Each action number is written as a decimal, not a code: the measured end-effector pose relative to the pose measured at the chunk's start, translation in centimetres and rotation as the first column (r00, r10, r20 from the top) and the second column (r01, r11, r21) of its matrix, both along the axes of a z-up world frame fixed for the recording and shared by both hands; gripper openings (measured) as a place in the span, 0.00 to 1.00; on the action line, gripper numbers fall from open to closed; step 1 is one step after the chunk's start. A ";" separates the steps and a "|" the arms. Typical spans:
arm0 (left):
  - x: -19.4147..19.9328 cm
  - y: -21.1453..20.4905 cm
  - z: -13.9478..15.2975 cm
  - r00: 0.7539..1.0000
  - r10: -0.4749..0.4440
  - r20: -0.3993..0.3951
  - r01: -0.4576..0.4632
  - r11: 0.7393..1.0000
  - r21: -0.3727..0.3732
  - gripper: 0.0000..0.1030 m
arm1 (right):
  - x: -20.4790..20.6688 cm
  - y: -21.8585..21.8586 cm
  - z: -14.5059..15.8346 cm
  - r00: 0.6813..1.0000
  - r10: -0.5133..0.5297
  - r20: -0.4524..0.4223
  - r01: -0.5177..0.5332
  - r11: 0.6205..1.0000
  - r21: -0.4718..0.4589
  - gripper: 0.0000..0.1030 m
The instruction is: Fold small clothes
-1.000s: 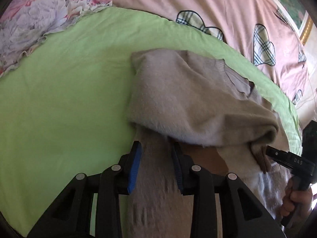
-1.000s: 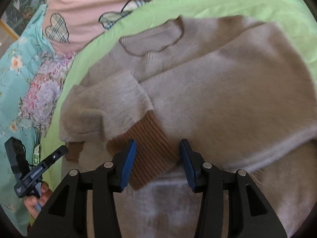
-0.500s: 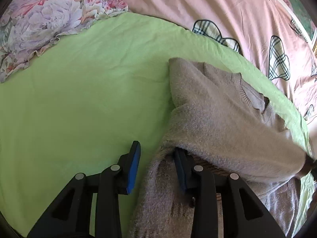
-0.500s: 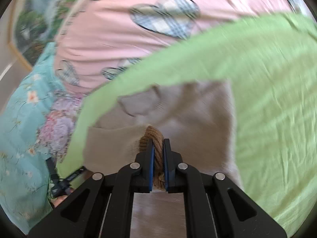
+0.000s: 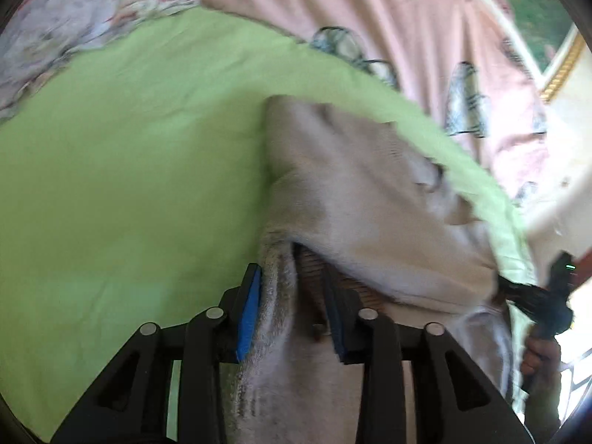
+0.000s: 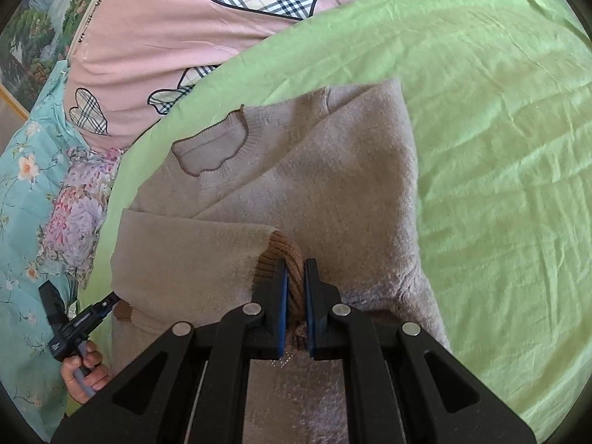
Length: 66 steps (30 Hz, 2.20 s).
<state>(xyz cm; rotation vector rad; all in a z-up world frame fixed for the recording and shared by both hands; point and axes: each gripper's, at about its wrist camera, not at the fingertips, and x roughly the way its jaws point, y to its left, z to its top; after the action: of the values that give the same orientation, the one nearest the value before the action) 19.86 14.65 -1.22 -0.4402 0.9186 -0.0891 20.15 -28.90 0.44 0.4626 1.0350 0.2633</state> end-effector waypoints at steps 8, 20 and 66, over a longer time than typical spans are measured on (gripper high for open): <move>7.5 0.5 -1.5 0.996 0.014 -0.094 -0.014 1.000 0.001 0.50 | 0.2 0.1 -0.5 1.000 -0.001 -0.005 0.001 1.000 -0.002 0.09; 7.8 -0.5 -1.7 0.998 0.050 -0.048 -0.044 0.992 0.115 0.17 | 1.3 0.3 -0.8 0.999 -0.027 -0.026 0.024 0.993 -0.120 0.14; -26.8 -3.9 -5.0 0.955 -0.211 -0.209 0.184 0.973 -0.141 0.41 | -29.5 -3.2 0.3 0.988 0.147 -0.038 -0.147 0.989 0.022 0.49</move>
<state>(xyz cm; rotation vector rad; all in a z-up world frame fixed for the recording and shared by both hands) -6.91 10.72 -6.24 -0.4752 1.1823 -0.2845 -9.36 -32.13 0.77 0.4105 1.1077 0.3971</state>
